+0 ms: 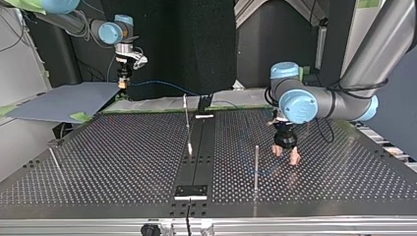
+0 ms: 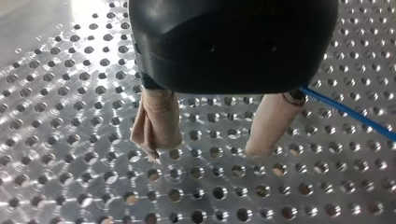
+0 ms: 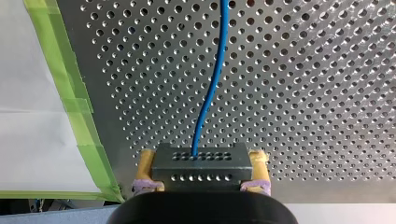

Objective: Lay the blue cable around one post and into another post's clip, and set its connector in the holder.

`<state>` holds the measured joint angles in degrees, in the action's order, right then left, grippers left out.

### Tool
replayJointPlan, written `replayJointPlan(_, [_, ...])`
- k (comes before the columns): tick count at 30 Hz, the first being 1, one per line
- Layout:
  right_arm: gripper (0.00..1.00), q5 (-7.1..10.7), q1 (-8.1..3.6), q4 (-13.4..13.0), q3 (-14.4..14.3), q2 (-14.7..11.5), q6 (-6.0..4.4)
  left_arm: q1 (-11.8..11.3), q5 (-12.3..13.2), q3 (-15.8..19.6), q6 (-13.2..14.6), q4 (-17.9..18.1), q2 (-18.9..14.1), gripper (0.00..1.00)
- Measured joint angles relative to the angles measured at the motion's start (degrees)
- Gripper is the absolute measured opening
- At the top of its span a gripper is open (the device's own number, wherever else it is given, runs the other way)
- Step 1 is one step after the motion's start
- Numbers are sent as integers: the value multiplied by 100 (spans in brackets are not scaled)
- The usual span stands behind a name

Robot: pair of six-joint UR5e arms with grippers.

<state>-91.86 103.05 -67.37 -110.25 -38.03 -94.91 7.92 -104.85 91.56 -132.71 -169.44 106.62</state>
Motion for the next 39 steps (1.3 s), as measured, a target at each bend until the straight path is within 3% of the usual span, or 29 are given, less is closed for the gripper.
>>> replayJointPlan(12, [0, 0, 2, 8, -1, 0, 14, -100, 632, 0, -634, -262, -14, 100])
replayJointPlan(21, [0, 0, 23, 11, 0, 2, 21, -187, 1061, 0, -1075, -684, -173, 100])
replayJointPlan(28, [0, 0, 29, 12, -1, 1, 23, -244, 1080, 0, -1415, -1000, -264, 100])
replayJointPlan(39, [0, 0, 35, 21, -1, 2, 41, -308, 1094, 6, -1907, -1115, -367, 100])
